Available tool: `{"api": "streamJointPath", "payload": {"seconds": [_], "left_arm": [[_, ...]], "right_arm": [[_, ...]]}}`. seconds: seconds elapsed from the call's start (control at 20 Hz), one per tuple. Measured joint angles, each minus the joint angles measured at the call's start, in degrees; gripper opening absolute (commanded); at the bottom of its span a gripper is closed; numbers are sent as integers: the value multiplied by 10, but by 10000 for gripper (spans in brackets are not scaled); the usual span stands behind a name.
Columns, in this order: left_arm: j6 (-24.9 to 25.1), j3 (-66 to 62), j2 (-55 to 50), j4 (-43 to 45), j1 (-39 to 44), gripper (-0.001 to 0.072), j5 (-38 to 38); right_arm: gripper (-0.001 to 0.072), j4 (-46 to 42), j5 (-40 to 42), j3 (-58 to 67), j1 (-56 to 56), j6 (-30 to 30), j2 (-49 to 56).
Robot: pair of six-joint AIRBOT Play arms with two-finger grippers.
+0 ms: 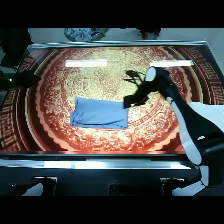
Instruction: Fold the shirts.
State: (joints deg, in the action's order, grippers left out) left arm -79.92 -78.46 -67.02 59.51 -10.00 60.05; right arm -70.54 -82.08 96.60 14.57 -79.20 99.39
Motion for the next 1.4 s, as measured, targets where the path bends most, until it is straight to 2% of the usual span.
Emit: {"api": "streamJointPath", "payload": {"seconds": [0.1, 0.5, 0.65, 0.7, 0.75, 0.85, 1.1, 1.4], "left_arm": [[2, 4, 0, 0, 0, 33, 0], [14, 9, 0, 1, 0, 33, 0], [15, 9, 0, 0, 0, 33, 0], [15, 9, 0, 1, 0, 33, 0], [15, 9, 0, 1, 0, 33, 0], [15, 9, 0, 0, 0, 33, 0], [15, 9, 0, 1, 0, 33, 0], [24, 9, 0, 1, 0, 33, 0]], "right_arm": [[646, 19, -12, -37, -35, 2, -5], [637, 216, 100, -127, -59, 20, 45], [529, 246, 113, -132, -47, 23, 61], [382, 251, 116, -133, -45, 22, 65], [35, 255, 121, -134, -42, 20, 68], [44, 267, 119, -134, -37, 19, 70], [43, 281, 105, -105, -72, 71, 19], [43, 229, 44, -61, -242, 54, -132]]}}
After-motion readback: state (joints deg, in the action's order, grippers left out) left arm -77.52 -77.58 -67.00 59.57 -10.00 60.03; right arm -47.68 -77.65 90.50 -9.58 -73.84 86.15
